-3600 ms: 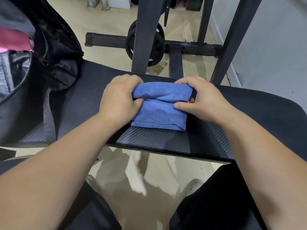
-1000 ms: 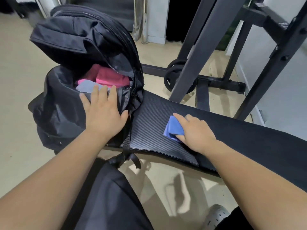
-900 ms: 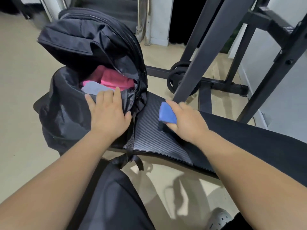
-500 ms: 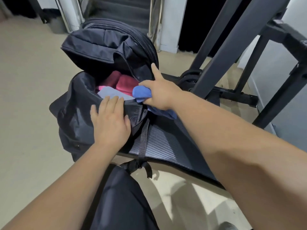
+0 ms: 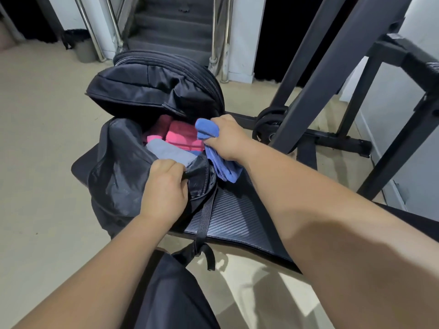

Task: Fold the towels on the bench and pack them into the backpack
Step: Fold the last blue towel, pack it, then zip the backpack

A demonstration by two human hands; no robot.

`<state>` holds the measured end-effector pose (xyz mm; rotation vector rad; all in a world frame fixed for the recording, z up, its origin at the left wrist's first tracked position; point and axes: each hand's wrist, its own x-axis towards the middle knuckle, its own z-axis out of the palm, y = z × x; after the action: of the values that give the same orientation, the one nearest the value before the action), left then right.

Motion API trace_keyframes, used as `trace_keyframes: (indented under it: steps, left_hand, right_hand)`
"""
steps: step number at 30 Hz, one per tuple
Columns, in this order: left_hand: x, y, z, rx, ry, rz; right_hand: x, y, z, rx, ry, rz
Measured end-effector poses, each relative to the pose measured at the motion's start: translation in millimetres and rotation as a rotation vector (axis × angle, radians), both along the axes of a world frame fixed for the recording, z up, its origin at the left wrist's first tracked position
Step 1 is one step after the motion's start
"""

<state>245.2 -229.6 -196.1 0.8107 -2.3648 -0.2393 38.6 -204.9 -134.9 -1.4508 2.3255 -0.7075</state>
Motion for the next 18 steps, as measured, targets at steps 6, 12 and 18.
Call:
trace_keyframes:
  steps: [6, 12, 18]
  left_hand:
    - [-27, 21, 13, -0.038, -0.021, -0.112]
    - [-67, 75, 21, -0.042, -0.012, -0.263]
    - [-110, 155, 34, -0.034, 0.029, -0.441]
  right_hand:
    - [-36, 38, 15, -0.136, -0.163, -0.088]
    - [-74, 106, 25, -0.127, -0.131, -0.149]
    - [-109, 196, 39, -0.115, -0.05, -0.215]
